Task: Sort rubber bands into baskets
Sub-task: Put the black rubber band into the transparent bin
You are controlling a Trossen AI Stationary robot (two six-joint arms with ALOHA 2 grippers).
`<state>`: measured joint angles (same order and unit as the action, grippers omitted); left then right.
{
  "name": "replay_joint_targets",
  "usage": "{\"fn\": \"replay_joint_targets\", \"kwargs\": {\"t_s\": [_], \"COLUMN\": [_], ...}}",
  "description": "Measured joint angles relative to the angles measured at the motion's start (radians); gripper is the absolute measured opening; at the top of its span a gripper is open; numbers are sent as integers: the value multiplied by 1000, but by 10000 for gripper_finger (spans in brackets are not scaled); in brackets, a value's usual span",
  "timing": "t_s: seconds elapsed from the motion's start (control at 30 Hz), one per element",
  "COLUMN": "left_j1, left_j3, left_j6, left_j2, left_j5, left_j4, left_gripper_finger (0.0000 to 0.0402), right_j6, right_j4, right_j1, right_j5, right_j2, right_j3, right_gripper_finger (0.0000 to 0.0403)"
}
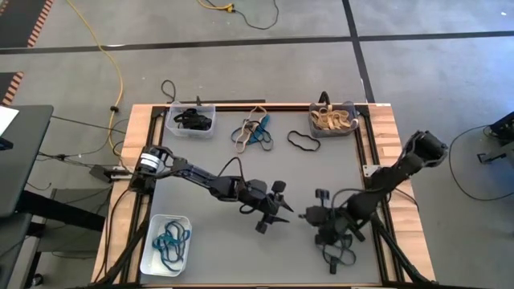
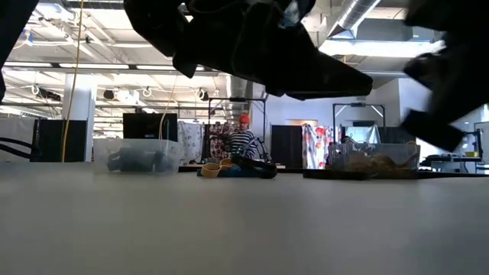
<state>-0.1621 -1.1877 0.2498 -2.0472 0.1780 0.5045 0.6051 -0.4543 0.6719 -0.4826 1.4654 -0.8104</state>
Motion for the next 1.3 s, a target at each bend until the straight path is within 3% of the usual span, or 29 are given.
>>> {"fn": "replay_joint_targets", "kwargs": {"t_s": [0.3,0.57,0.77,0.93,1.03,1.3], "left_j1": [-2,-1,-9,-9,-9,-8], "left_j3": [0,0,0,0,0,0], "left_j6": [-7,8,49,63,72,87], "left_j2": [0,0,0,0,0,0], "left_j5": [-137,-201,-315,-318,-317,-325], "left_j4": [0,-15,-23,-27,-26,-22], "left_gripper_finger": [161,134,86,19,5,1], "right_j6": [-185,-214,-212,-212,-210,-187], "right_j4": [136,155,164,156,155,145], "right_j1": [-114,-142,-143,-143,-143,-143], "right_j5": [-22,-89,-107,-108,-104,-95], "right_j2": [0,0,0,0,0,0], "right_j3": [0,0,1,1,1,1], "right_gripper_finger": [23,23,23,23,23,119]}}
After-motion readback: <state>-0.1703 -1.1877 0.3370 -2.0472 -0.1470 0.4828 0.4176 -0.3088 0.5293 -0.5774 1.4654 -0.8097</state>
